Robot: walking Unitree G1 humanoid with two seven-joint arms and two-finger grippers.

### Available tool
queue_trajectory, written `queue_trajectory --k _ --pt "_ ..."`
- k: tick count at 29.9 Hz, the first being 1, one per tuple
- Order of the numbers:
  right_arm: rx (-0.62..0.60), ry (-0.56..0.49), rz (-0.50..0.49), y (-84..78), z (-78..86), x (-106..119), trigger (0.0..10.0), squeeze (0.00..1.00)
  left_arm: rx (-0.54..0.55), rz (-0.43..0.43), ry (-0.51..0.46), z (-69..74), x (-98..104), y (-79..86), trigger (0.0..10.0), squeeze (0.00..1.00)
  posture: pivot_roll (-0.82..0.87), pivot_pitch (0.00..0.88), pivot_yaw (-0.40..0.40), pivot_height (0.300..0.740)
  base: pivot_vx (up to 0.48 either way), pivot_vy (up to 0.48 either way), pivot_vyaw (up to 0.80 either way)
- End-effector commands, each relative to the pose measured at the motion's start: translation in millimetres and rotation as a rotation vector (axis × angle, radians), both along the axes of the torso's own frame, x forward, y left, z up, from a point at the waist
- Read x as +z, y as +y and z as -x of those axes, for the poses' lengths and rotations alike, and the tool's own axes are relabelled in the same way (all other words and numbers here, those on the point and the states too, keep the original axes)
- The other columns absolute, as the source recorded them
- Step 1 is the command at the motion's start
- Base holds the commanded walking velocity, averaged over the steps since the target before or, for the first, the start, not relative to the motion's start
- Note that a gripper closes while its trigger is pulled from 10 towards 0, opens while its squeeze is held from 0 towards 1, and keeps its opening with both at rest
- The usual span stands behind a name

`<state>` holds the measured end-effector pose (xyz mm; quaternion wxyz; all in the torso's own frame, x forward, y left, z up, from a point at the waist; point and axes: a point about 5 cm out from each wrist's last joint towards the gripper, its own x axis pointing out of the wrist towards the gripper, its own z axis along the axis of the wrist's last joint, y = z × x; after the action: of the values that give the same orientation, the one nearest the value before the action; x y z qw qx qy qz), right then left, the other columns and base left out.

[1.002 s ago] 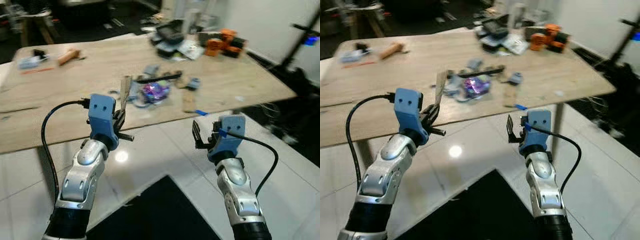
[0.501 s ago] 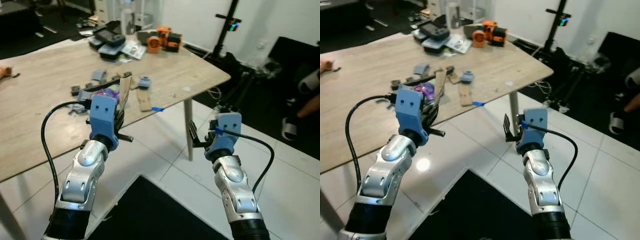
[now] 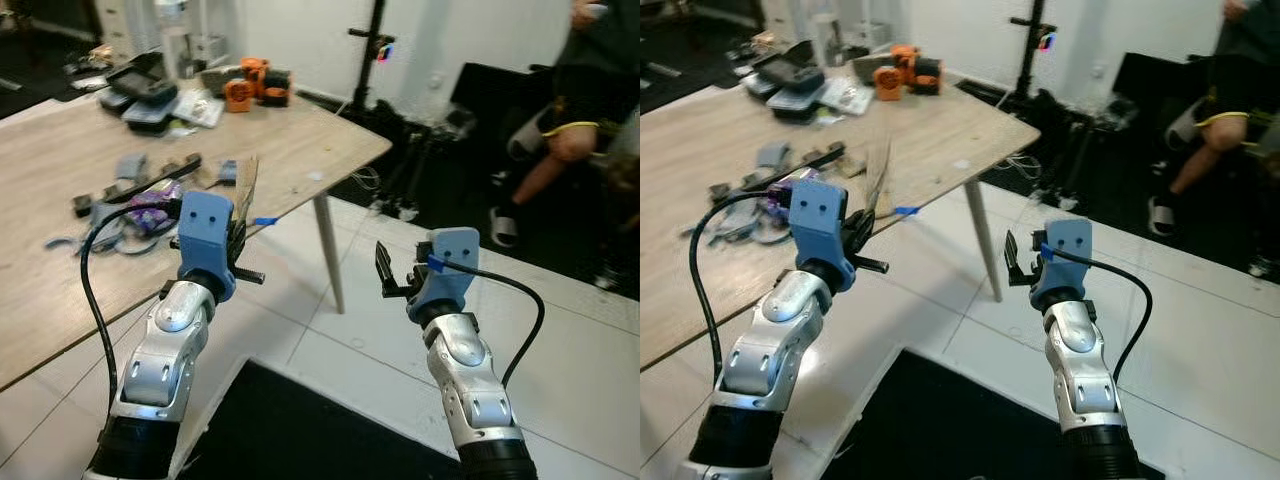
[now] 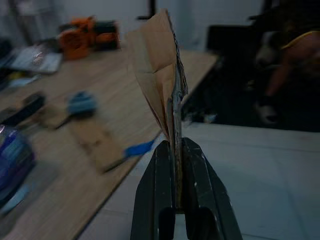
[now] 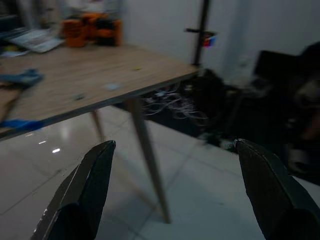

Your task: Picking trash to rubbish bin

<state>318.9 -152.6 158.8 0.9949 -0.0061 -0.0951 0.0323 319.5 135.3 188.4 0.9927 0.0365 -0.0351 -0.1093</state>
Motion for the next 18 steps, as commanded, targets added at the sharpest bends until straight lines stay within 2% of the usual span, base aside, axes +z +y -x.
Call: queue_trajectory --k 1,11,18 --pt "-0.003 0.024 -0.014 0.4 0.8 -5.4 10.0 0.0 -0.003 -0.018 0.015 -0.4 -4.4 -0.6 10.0 0.0 -0.03 0.072 -0.024 0.74 0.0 0.0 -0.8" --pt "-0.021 0.058 -0.037 -2.1 3.1 -15.2 10.0 0.0 0.014 -0.011 -0.001 -2.9 0.7 4.7 10.0 0.0 -0.03 0.069 -0.016 0.74 0.0 0.0 -0.8" --pt "-0.024 0.054 -0.034 -2.5 3.1 -13.8 10.0 0.0 0.027 -0.004 0.009 -4.2 -2.1 6.4 10.0 0.0 -0.03 0.072 -0.015 0.74 0.0 0.0 -0.8"
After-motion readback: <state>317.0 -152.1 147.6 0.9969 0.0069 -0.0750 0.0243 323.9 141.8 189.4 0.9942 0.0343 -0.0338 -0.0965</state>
